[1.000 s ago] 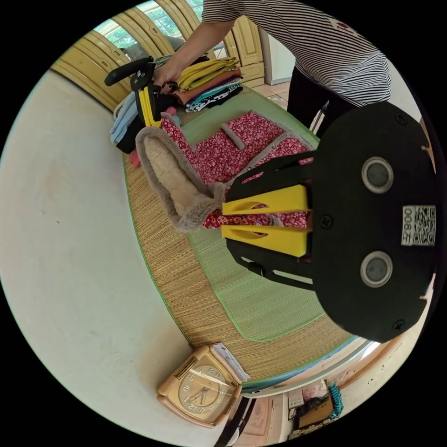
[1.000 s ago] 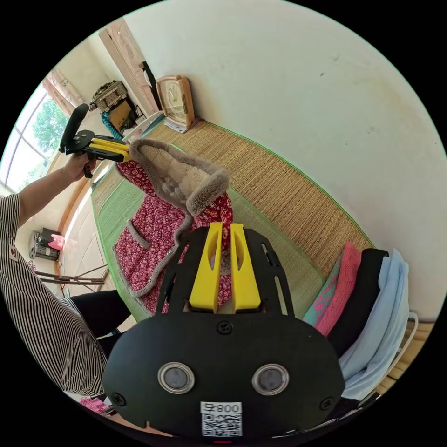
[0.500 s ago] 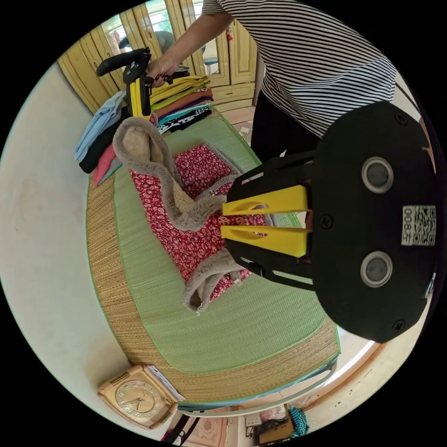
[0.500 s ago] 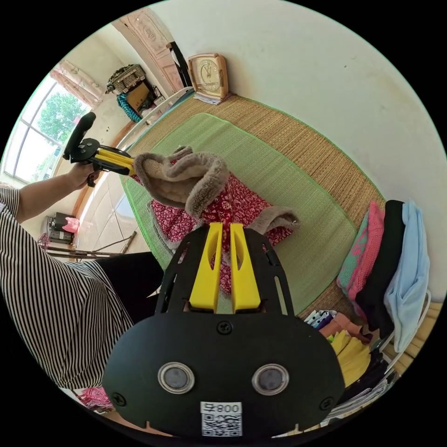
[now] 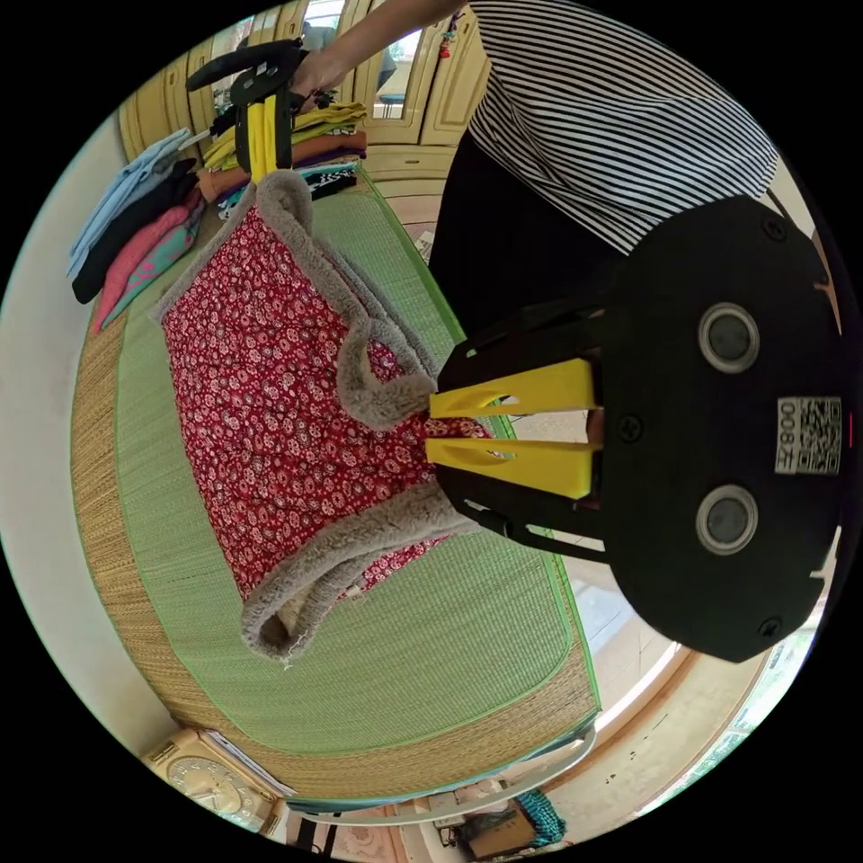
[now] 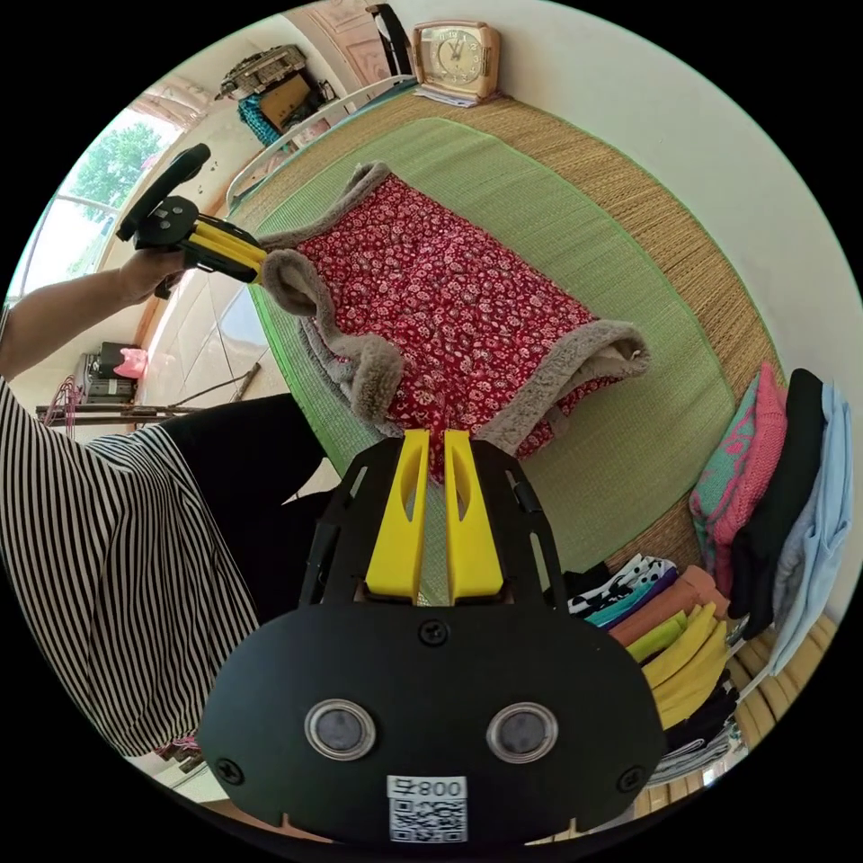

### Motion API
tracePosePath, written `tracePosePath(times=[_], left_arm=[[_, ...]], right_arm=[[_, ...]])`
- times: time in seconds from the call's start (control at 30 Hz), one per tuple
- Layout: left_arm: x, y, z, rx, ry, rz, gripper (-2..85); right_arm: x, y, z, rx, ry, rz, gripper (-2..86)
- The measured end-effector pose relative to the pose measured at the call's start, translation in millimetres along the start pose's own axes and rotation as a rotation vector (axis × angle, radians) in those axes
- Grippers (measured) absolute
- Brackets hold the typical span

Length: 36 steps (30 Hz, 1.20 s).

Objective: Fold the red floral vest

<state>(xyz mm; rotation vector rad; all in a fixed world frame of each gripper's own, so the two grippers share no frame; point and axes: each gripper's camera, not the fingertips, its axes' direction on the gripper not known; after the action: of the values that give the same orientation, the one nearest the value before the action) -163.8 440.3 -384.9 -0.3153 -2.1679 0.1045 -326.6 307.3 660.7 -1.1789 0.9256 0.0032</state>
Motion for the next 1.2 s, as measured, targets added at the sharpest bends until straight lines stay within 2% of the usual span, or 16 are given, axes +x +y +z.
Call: tracePosePath(times=[0.47,0.63,1.0,1.2], left_arm=[[-68.3,-32.7,127.7,-0.109,0.099,-0.179,4.4],[-93.4,-38.9,152.2,-0.118,0.143,-0.175,4.9],[-134.4,-15.4,140.8,0.088,0.218,-0.134,7.0],[-182.2,-13.8,169.5,0.110,0.345,-0.238,7.9]], right_arm=[[41.7,-13.3,120.2,-0.147,-0.057,0.055,3.5],[57.8,-22.8,152.7,-0.185,-0.063,0.065,3.8],[95.2,-27.0,174.4,-0.131,-0.133,0.143,4.5],[116.9,-32.6,191.3,-0.119,-0.187,0.189,4.9]])
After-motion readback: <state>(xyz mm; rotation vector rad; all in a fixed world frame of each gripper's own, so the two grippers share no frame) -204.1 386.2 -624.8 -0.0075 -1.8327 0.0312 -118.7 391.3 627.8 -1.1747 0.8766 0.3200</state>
